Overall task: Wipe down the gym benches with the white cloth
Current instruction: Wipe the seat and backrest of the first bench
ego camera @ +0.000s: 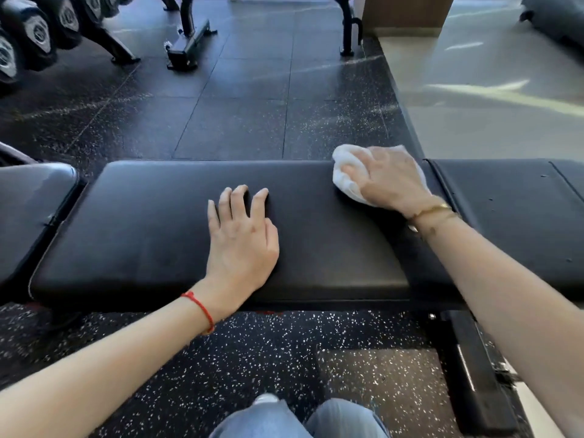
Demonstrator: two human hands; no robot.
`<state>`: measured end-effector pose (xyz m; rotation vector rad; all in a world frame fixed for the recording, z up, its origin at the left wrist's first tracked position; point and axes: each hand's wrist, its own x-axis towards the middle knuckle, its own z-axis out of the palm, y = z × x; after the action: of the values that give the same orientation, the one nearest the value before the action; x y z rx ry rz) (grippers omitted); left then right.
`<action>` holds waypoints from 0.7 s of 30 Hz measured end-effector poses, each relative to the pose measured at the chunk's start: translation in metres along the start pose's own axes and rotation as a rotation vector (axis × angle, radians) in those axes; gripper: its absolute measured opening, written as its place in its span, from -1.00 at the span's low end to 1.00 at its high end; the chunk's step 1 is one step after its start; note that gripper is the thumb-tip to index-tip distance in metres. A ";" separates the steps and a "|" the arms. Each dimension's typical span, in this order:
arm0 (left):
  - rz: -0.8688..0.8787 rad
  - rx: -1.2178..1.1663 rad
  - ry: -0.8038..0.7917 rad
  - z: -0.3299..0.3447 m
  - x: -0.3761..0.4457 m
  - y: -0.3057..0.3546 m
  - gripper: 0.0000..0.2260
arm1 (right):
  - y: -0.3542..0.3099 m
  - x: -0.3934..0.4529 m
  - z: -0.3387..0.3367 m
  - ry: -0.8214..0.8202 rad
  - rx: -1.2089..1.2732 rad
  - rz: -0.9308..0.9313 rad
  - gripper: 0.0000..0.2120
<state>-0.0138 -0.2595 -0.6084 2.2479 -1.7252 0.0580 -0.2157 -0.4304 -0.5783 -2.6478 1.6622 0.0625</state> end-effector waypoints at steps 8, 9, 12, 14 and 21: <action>-0.137 -0.151 -0.068 -0.024 0.003 0.007 -0.51 | 0.001 -0.008 -0.014 -0.115 -0.149 -0.209 -0.35; -0.186 -0.155 -0.054 -0.027 0.008 0.010 -0.50 | 0.007 -0.012 -0.014 -0.167 -0.218 -0.255 -0.36; -0.391 -0.129 0.004 -0.033 0.035 0.019 -0.48 | 0.025 -0.022 -0.016 -0.041 -0.213 -0.460 -0.71; -0.571 -0.134 0.026 -0.035 0.056 0.027 -0.47 | 0.036 -0.023 -0.018 0.083 -0.094 -0.421 -0.77; -1.052 -0.088 0.095 -0.006 0.092 0.043 -0.47 | 0.057 0.043 -0.031 -0.411 0.207 -0.141 -0.33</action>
<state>-0.0281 -0.3540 -0.5736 2.7098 -0.3342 -0.1373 -0.2473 -0.4946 -0.5491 -2.3849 1.2765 0.3819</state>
